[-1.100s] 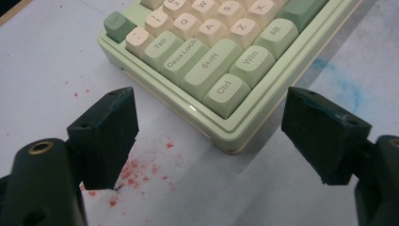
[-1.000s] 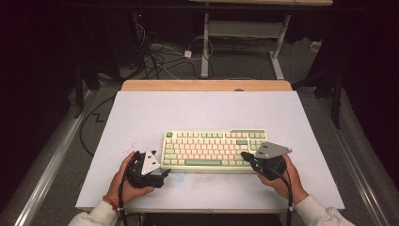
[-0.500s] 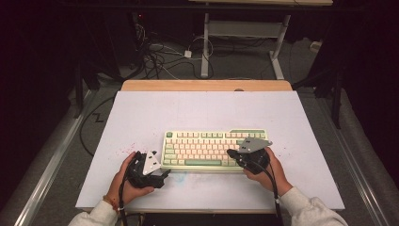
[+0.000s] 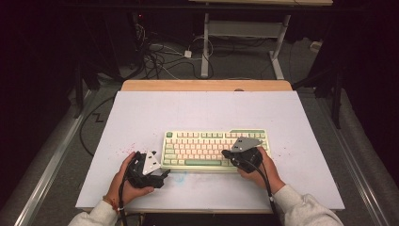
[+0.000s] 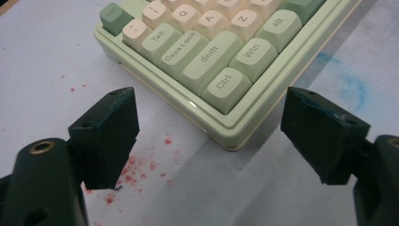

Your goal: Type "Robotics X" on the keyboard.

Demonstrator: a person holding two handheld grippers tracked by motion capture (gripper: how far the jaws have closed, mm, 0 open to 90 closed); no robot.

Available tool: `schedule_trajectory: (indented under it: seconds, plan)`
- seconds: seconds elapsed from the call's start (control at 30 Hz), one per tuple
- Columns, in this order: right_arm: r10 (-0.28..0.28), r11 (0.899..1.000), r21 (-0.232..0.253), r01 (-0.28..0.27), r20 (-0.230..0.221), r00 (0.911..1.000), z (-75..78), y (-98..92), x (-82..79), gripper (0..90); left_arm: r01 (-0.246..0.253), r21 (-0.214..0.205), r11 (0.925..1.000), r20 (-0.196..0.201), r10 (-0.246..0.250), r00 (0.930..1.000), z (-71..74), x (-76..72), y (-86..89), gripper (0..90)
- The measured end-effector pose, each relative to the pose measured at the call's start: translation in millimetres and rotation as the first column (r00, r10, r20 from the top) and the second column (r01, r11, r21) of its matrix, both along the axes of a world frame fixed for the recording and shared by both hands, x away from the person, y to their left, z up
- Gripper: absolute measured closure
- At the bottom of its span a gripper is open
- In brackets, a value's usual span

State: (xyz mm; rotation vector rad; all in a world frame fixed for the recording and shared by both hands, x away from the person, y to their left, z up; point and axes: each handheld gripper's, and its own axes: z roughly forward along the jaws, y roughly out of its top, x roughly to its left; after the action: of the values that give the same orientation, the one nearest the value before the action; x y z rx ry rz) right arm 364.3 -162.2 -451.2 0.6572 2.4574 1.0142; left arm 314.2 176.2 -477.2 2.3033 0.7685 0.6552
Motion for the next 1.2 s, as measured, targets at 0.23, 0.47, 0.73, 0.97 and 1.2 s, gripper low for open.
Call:
schedule_trajectory:
  seconds: [0.23,0.47,0.73,0.97,1.2]
  plan:
    - [0.001,1.000,0.002,-0.001,-0.002,1.0000,-0.3,-0.7,-0.7,90.0,0.002,0.004,1.0000,-0.002,-0.002,1.0000,-0.5,0.1,-0.3,18.4]
    - [0.004,1.000,0.003,-0.004,0.000,1.0000,0.3,-1.3,-1.7,90.0,0.005,0.006,1.0000,-0.002,-0.005,1.0000,-0.6,-0.2,-0.7,18.4]
    - [0.004,1.000,0.005,-0.004,0.001,1.0000,0.5,-1.9,-2.2,90.0,0.010,0.008,0.9999,-0.006,-0.010,0.9999,-1.0,-0.1,-1.2,18.4]
    - [-0.001,1.000,0.003,0.001,0.008,1.0000,1.2,-4.0,-0.9,90.0,0.015,0.014,0.9998,-0.009,-0.015,0.9998,-1.4,-0.4,-1.6,18.4]
    - [-0.023,1.000,0.002,0.023,0.019,0.9995,2.9,-8.8,1.8,90.0,0.019,0.018,0.9997,-0.013,-0.019,0.9997,-2.1,-0.4,-2.1,18.4]
